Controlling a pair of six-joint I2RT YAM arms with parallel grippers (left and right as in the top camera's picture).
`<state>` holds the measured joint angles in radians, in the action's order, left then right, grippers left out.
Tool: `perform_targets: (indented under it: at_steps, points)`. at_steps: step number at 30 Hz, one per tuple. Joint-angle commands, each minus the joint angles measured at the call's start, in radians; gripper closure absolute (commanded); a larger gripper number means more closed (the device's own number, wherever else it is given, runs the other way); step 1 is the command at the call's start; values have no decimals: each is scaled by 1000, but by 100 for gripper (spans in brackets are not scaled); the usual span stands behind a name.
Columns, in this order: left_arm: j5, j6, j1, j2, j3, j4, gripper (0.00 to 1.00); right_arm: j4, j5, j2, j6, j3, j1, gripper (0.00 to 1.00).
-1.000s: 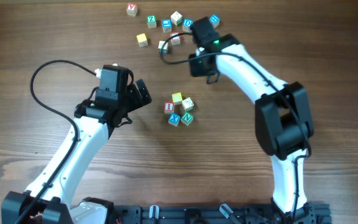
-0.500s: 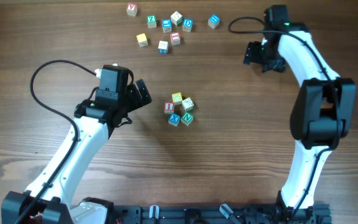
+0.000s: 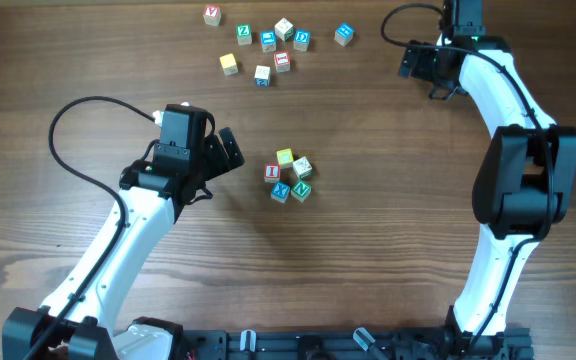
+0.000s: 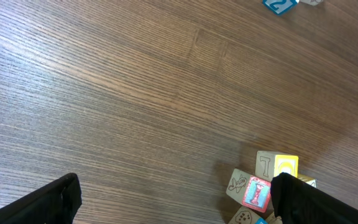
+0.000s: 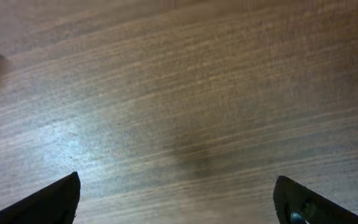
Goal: Form a circle
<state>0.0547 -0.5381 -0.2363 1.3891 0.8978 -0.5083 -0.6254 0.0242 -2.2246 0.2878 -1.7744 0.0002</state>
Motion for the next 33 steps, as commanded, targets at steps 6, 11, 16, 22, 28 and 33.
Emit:
perform_targets:
  at_steps: [6,11,16,22,28,33]
  points:
    - [6,-10,3,2,6,2,0,12,9,-12,1,0,0,0]
    - [6,-10,3,2,6,2,0,12,9,-12,1,0,0,0]
    - [6,-10,3,-32,6,2,0,12,9,-12,1,0,0,0]
    - [6,-10,3,-249,6,2,0,12,9,-12,1,0,0,0]
    - [43,11,13,-581,6,-8,0,12,9,-12,1,0,0,0]
    - [68,10,85,-842,5,-237,0,12,9,-12,1,0,0,0]
